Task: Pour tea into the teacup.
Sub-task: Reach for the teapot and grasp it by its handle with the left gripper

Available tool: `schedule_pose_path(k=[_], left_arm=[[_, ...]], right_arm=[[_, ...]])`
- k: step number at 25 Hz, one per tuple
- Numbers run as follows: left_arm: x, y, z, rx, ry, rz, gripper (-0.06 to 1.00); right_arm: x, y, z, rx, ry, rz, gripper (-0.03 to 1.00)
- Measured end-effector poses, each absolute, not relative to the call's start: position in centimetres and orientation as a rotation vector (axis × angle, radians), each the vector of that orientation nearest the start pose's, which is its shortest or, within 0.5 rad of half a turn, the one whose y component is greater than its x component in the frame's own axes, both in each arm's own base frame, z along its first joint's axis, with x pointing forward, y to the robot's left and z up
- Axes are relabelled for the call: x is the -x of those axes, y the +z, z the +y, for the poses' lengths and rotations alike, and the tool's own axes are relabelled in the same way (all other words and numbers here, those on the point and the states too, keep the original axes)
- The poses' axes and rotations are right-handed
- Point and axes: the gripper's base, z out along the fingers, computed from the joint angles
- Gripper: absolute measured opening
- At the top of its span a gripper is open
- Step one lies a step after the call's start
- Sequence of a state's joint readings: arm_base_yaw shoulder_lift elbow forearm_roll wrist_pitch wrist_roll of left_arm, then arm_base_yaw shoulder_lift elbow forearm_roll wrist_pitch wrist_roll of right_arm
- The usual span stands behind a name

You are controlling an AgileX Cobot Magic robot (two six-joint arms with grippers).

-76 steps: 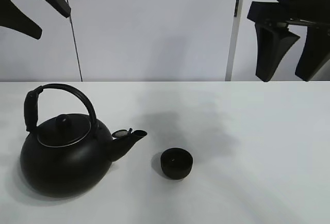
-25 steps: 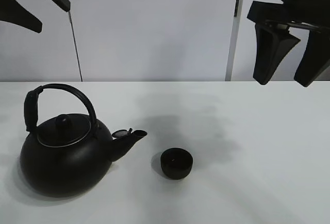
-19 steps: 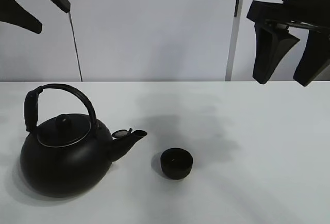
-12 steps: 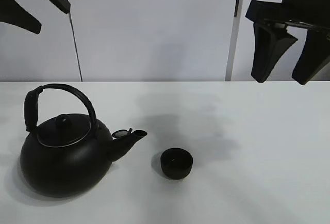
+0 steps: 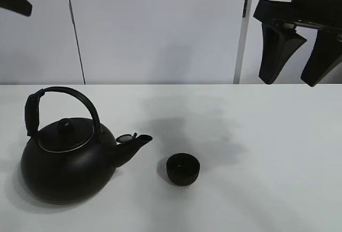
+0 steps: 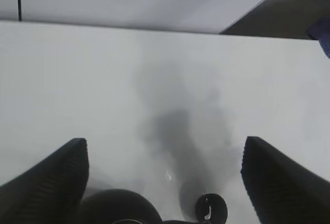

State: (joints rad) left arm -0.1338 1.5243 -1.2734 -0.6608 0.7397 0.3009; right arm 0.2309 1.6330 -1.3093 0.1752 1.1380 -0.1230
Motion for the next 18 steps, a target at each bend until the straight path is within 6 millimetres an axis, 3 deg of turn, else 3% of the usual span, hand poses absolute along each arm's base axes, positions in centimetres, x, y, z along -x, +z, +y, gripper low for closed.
schedule_pose_path(k=[4, 8, 14, 18], left_arm=[[-29.8, 35.7, -7.5, -0.167, -0.607, 2.216, 0.59], [-26.1, 37.4, -6.6, -0.233, -0.513, 2.064, 0.59], [-20.0, 36.6, -5.5, -0.231, -0.470, 1.889, 0.59], [-17.2, 35.2, -5.1, -0.246, -0.448, 1.827, 0.59]], right_arm=[[-31.1, 27.7, 8.8, 0.433, 0.260, 2.907, 0.50], [-31.2, 27.7, 8.8, 0.432, 0.260, 2.904, 0.50], [-31.2, 27.7, 8.8, 0.432, 0.260, 2.903, 0.50], [-31.2, 27.7, 8.8, 0.431, 0.260, 2.900, 0.50]])
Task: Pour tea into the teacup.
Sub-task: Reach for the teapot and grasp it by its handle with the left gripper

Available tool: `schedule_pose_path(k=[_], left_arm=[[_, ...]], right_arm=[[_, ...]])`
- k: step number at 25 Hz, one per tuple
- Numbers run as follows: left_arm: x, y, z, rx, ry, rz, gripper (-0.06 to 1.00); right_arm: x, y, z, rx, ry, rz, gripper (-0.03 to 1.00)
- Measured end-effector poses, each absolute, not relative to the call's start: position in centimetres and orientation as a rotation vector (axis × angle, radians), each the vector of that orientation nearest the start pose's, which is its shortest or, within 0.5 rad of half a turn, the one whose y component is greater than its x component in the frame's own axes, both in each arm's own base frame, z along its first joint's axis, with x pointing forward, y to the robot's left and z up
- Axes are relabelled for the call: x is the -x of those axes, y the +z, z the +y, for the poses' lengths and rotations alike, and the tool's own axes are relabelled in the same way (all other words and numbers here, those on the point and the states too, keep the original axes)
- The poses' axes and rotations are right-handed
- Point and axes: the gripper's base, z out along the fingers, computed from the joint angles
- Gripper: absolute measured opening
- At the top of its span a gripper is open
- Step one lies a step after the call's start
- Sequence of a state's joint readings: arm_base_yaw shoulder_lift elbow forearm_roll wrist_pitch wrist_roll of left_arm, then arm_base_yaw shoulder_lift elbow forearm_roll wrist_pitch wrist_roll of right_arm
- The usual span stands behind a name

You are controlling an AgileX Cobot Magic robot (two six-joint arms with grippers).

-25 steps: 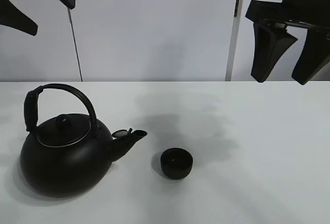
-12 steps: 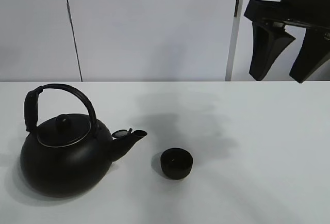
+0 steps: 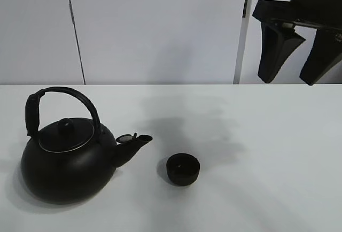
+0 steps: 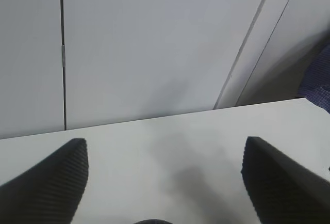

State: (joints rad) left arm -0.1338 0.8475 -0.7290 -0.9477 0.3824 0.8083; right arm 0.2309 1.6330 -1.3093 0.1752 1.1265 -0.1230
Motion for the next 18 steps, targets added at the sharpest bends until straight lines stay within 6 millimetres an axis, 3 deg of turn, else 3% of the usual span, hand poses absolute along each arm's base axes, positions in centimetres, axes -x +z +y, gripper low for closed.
schedule_pose_path(k=[4, 9, 18], left_arm=[[-15.3, 33.0, -4.8, -0.234, -0.440, 1.803, 0.59], [-14.7, 30.7, -4.7, -0.239, -0.436, 1.826, 0.59], [-14.7, 30.4, -4.6, -0.229, -0.432, 1.825, 0.59]], right_arm=[[-31.2, 27.7, 8.8, 0.430, 0.262, 2.900, 0.50], [-31.2, 27.7, 8.8, 0.430, 0.262, 2.900, 0.50], [-31.6, 27.8, 8.9, 0.418, 0.260, 2.855, 0.50]])
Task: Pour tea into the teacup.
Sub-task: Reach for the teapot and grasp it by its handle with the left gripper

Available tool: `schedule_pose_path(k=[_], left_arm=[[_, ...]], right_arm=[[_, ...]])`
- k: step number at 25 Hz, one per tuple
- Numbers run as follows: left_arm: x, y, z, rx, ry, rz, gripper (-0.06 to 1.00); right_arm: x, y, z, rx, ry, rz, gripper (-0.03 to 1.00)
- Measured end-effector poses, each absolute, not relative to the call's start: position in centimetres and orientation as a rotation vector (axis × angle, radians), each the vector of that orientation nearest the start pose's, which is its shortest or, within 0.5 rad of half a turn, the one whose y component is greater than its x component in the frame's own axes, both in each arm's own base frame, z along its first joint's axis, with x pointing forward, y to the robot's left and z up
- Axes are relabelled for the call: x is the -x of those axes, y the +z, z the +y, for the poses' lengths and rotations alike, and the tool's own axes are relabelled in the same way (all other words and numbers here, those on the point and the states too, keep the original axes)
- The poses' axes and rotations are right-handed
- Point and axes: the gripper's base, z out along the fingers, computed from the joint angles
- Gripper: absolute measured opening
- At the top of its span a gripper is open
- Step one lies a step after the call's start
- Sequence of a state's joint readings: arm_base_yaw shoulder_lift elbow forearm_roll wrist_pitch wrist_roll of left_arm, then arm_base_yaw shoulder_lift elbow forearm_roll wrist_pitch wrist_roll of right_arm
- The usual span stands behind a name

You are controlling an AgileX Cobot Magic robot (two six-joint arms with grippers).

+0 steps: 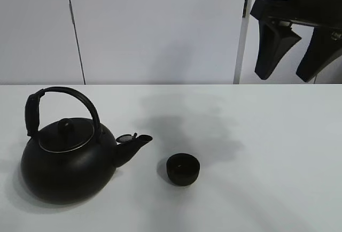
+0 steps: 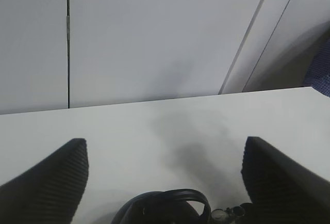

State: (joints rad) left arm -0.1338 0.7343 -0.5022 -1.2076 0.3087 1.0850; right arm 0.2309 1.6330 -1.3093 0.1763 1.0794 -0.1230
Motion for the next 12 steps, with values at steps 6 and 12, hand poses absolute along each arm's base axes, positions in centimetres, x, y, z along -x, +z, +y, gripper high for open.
schedule_pose_path(k=[6, 12], left_arm=[[-14.7, 30.4, -4.6, -0.228, -0.433, 1.825, 0.59], [-14.7, 29.5, -4.4, -0.219, -0.409, 1.847, 0.59]], right_arm=[[-32.8, 28.2, 9.0, 0.382, 0.254, 2.724, 0.50], [-34.2, 28.9, 9.2, 0.339, 0.246, 2.559, 0.50]])
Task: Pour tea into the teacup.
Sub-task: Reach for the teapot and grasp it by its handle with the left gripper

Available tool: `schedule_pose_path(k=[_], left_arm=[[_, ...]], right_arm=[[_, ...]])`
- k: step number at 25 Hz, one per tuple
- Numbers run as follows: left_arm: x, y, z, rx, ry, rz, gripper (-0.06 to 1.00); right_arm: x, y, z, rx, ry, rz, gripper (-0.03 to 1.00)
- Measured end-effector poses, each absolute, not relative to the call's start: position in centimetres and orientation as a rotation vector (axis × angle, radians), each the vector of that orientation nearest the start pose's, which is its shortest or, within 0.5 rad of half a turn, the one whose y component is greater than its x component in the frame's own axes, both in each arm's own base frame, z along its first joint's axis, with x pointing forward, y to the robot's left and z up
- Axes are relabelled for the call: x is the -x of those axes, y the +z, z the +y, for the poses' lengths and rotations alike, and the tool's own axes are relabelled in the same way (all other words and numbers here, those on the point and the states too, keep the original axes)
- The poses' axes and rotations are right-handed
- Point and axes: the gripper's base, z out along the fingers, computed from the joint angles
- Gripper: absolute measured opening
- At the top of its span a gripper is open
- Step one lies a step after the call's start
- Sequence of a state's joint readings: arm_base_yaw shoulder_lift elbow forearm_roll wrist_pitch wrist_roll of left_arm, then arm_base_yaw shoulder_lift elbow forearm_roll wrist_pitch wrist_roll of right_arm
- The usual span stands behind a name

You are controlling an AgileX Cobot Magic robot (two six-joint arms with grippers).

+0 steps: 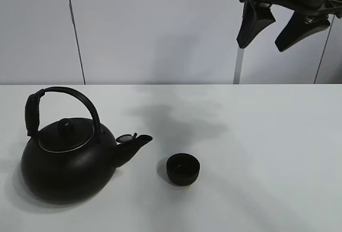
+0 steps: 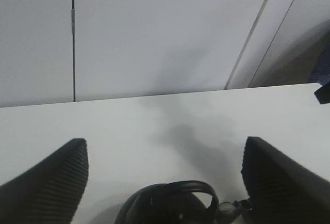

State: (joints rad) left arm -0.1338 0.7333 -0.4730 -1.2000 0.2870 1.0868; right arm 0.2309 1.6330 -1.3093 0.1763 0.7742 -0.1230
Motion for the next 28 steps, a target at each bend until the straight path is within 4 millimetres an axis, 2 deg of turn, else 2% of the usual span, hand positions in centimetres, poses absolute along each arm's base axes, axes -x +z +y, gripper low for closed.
schedule_pose_path(k=[6, 10, 12, 15, 28], left_arm=[[-14.6, 27.9, -3.6, -0.174, -0.312, 1.922, 0.59], [-13.8, 28.4, -3.5, -0.125, -0.272, 1.803, 0.59], [-13.4, 27.9, -3.7, -0.114, -0.297, 1.743, 0.59], [-13.1, 26.7, -4.0, -0.138, -0.307, 1.717, 0.59], [-12.0, 21.5, -3.6, -0.165, -0.277, 1.798, 0.59]], right_arm=[[-35.3, 29.7, 9.3, 0.300, 0.239, 2.410, 0.50], [-35.8, 30.1, 9.3, 0.281, 0.238, 2.340, 0.50], [-36.0, 30.3, 9.3, 0.274, 0.237, 2.313, 0.50], [-36.1, 30.5, 9.3, 0.268, 0.235, 2.288, 0.50], [-36.2, 30.6, 9.3, 0.263, 0.237, 2.273, 0.50]])
